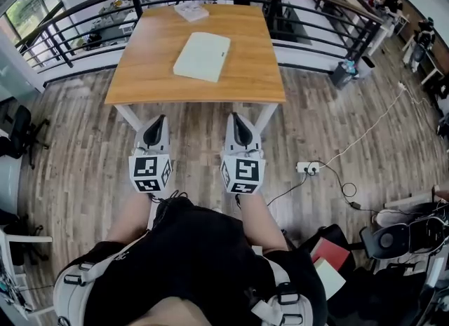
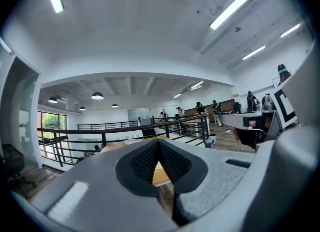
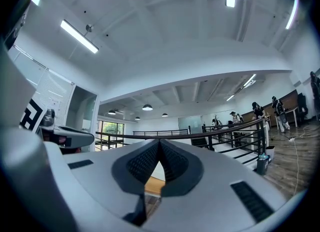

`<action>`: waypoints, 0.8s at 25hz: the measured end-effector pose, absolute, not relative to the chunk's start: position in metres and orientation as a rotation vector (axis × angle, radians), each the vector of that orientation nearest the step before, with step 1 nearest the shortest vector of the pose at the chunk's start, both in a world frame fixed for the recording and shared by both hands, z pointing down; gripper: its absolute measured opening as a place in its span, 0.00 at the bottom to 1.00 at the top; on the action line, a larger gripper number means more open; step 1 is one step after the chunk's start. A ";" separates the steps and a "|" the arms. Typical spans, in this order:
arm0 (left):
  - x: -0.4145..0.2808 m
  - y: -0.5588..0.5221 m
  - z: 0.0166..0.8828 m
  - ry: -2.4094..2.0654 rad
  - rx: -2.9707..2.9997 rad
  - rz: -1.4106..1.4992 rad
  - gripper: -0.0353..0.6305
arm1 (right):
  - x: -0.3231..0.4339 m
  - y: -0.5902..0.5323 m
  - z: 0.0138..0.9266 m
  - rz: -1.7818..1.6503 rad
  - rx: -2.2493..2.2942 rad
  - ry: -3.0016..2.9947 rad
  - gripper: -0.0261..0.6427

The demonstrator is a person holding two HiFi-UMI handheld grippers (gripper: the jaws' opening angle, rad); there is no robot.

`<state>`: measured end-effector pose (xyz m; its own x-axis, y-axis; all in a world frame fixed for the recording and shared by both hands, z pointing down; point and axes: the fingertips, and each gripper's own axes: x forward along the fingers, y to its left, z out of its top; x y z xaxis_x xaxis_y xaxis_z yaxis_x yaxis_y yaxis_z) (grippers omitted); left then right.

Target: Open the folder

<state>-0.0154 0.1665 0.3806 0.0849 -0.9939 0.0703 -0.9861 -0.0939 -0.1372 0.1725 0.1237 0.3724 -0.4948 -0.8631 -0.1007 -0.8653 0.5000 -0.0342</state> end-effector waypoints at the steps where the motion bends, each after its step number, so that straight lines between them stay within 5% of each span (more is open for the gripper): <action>1: -0.013 0.165 0.382 2.083 -2.269 -0.227 0.06 | 0.175 0.122 0.373 0.031 -1.517 2.632 0.05; 20: 0.000 0.100 0.393 2.093 -2.250 -0.235 0.06 | 0.188 0.061 0.387 -0.002 -1.508 2.656 0.05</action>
<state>0.0000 0.1001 0.3929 0.0671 -0.9952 0.0711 -0.9861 -0.0770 -0.1470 0.1879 0.0608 0.3873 -0.5098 -0.8570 -0.0752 -0.8569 0.5136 -0.0439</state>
